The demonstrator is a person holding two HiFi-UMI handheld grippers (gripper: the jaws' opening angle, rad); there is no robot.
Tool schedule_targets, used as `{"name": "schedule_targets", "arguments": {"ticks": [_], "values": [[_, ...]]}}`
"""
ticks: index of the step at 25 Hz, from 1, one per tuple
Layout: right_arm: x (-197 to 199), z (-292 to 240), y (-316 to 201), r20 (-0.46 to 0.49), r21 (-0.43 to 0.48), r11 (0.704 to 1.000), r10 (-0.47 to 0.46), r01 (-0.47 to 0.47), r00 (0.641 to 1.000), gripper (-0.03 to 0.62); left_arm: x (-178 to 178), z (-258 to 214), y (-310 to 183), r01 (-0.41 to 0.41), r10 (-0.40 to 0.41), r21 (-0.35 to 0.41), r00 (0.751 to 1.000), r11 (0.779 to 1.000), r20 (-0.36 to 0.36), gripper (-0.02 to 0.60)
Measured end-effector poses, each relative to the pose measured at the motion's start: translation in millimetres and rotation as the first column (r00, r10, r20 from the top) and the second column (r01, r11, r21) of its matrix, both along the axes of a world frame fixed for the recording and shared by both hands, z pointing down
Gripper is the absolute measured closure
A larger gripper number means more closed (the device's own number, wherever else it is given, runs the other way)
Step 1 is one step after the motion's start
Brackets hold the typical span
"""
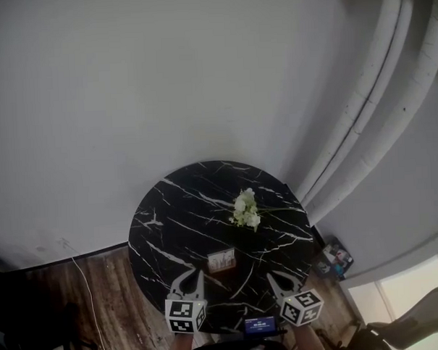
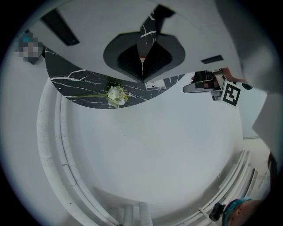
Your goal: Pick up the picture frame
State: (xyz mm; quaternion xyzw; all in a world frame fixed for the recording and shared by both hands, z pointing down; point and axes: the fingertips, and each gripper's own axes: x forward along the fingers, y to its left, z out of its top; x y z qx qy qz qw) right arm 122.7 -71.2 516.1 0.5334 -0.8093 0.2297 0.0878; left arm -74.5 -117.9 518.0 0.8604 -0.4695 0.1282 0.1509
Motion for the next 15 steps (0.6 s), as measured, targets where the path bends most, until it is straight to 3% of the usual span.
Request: {"name": "schedule_targets", "arguments": {"ticks": [15], "values": [[-7.4,45.8,-46.2,-0.078,-0.069,0.985,-0.166,0.161,0.983,0.574,7.3,65.8,-10.7,0.02,-0.018,-0.129,1.0,0.991,0.015,0.566]]}}
